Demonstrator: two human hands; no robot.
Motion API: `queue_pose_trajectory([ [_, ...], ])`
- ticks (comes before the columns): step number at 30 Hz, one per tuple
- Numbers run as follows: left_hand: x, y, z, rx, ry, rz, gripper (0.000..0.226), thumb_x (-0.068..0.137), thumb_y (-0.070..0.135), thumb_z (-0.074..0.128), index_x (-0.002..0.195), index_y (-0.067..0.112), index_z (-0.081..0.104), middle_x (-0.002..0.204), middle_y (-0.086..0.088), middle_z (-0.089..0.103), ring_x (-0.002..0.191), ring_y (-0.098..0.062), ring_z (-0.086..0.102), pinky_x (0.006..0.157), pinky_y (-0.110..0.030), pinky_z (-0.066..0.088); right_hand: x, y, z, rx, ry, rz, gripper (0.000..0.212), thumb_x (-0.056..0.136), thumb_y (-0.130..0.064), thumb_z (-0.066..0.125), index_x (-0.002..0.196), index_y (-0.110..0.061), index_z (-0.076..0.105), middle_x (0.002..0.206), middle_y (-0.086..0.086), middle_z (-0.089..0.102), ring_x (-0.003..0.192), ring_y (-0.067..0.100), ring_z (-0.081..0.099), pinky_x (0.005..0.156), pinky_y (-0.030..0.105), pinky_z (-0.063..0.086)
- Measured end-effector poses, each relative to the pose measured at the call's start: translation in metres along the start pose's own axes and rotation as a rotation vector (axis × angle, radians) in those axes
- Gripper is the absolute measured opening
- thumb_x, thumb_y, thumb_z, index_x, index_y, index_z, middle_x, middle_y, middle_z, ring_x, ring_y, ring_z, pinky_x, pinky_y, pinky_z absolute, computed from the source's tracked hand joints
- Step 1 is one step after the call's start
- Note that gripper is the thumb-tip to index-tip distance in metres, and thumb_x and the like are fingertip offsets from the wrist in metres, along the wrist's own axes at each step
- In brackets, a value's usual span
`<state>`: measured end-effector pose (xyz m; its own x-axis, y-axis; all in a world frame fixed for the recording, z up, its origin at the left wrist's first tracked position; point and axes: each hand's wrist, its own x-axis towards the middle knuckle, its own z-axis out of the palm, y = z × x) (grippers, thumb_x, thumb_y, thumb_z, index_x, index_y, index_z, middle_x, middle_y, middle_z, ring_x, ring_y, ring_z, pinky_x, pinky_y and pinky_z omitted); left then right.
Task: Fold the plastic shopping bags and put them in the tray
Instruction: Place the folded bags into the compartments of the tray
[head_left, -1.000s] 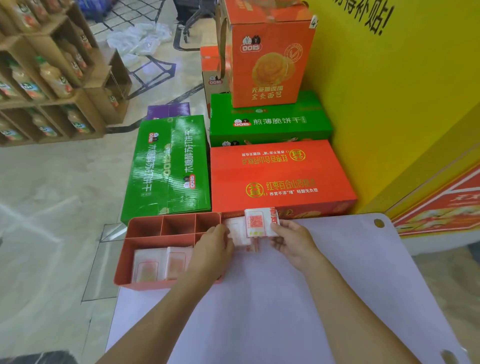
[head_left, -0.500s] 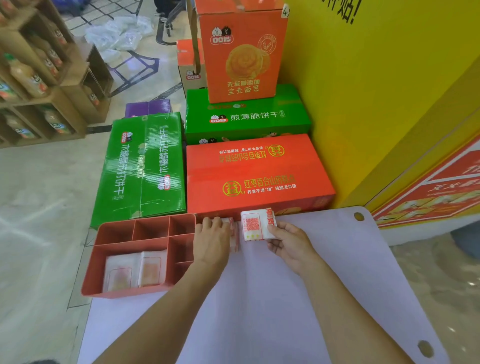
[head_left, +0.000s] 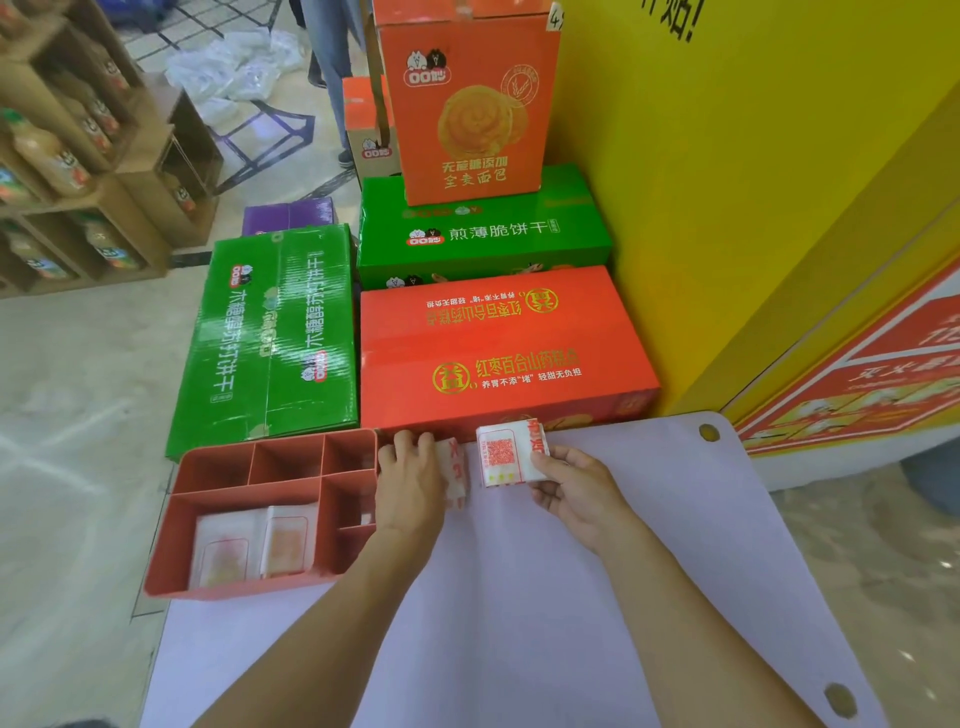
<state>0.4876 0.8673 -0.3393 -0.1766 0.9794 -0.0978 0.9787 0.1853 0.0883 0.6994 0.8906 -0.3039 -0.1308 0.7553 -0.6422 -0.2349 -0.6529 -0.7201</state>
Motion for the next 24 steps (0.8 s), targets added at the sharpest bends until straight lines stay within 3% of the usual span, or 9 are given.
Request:
queue_pose_trajectory([
  [4,-0.002,0.0,-0.016,-0.107,0.046,-0.017,0.054,0.078,0.0,0.061,0.129,0.014,0.051,0.127,-0.011,0.053,0.109,-0.034,0.048,0.095,-0.041,0.039,-0.002,-0.001,0.003,-0.017,0.0,0.001,0.024,0.096,-0.009,0.067,0.12,-0.006,0.065,0.104,0.013,0.077,0.08,0.016,0.07,0.071,0.03,0.056],
  [8,-0.008,-0.003,-0.045,-0.61,0.009,-0.166,0.058,0.081,-0.009,0.046,0.132,0.019,0.05,0.122,-0.008,0.049,0.105,-0.03,0.053,0.088,-0.039,0.048,-0.004,-0.004,0.01,-0.018,-0.004,0.0,0.024,0.096,-0.009,0.067,0.12,-0.005,0.064,0.105,0.013,0.077,0.084,0.019,0.069,0.073,0.031,0.057],
  [12,-0.015,-0.027,-0.077,-0.899,-0.043,-0.253,0.049,0.084,0.002,0.061,0.127,0.023,0.054,0.108,0.004,0.068,0.094,-0.016,0.065,0.078,-0.036,0.058,-0.008,-0.009,0.026,0.008,-0.02,-0.004,0.025,0.096,-0.008,0.067,0.12,-0.004,0.064,0.104,0.014,0.076,0.081,0.019,0.067,0.071,0.03,0.056],
  [17,-0.031,-0.085,-0.114,-1.05,0.01,-0.323,0.039,0.086,0.004,0.07,0.118,0.025,0.061,0.099,0.009,0.072,0.089,-0.013,0.07,0.073,-0.041,0.062,-0.012,-0.012,0.062,0.005,-0.084,0.011,0.021,0.095,-0.002,0.065,0.116,-0.002,0.063,0.098,0.017,0.076,0.076,0.022,0.066,0.068,0.033,0.055],
  [22,-0.061,-0.165,-0.133,-1.024,0.121,-0.383,0.039,0.083,-0.001,0.074,0.112,0.023,0.065,0.094,-0.001,0.071,0.079,-0.013,0.068,0.06,-0.016,0.052,-0.024,-0.006,0.114,-0.081,-0.198,0.058,0.014,0.096,0.002,0.06,0.109,0.002,0.062,0.094,0.02,0.074,0.076,0.028,0.068,0.067,0.036,0.058],
  [24,-0.073,-0.193,-0.132,-1.034,0.128,-0.433,0.037,0.081,-0.005,0.073,0.108,0.021,0.065,0.092,-0.002,0.07,0.078,-0.013,0.07,0.057,-0.018,0.052,-0.027,0.0,0.135,-0.108,-0.23,0.073,0.022,0.095,0.003,0.06,0.116,0.006,0.06,0.097,0.024,0.07,0.074,0.029,0.067,0.064,0.037,0.059],
])
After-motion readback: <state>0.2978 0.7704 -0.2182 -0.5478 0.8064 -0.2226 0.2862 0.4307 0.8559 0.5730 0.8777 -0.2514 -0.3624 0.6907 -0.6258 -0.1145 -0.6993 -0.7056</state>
